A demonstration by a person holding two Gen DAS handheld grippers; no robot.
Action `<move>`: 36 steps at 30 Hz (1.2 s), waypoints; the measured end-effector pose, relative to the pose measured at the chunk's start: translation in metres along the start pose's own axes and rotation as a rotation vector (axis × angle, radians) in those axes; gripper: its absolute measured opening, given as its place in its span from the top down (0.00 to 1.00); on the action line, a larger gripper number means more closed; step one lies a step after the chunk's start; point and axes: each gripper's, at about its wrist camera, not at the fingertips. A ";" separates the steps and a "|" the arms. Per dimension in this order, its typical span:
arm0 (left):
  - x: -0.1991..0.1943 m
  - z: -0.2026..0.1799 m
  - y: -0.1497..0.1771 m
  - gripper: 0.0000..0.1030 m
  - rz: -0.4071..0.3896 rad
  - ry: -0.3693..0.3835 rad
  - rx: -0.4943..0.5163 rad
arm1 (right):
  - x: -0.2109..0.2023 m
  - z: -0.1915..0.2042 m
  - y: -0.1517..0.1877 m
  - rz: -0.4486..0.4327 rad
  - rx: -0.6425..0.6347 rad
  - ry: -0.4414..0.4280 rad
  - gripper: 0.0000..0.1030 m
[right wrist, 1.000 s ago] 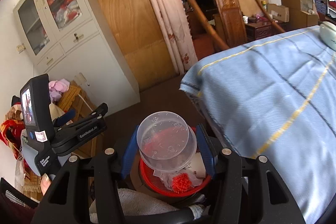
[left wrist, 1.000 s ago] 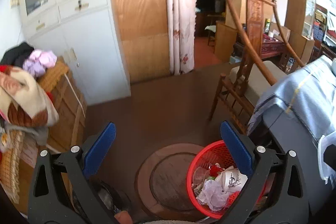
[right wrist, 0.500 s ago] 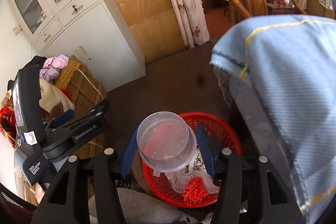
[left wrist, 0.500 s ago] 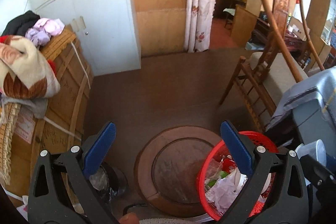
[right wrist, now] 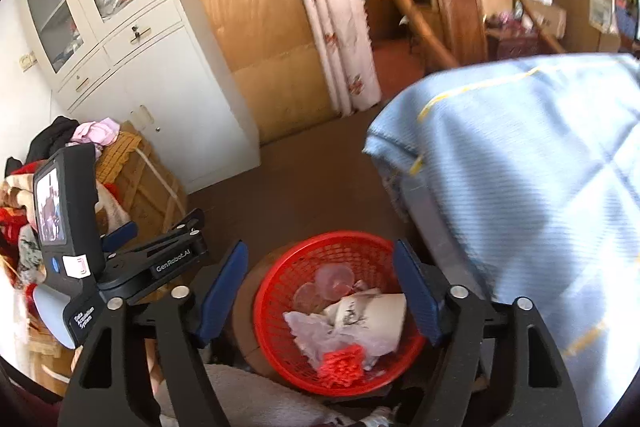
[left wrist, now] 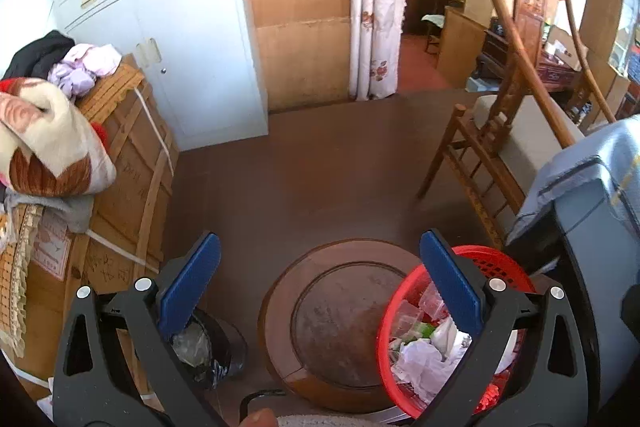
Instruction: Collect trash
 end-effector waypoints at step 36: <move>-0.214 -0.030 0.016 0.07 -0.368 0.140 0.217 | -0.201 0.008 0.070 -0.351 -0.160 0.213 0.05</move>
Point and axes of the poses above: each gripper's, at about its wrist camera, not at the fingertips, and x roughly the way its jaws point, z to its left, y to its underside, and after that the axes turned 6 degrees about -z, right-handed
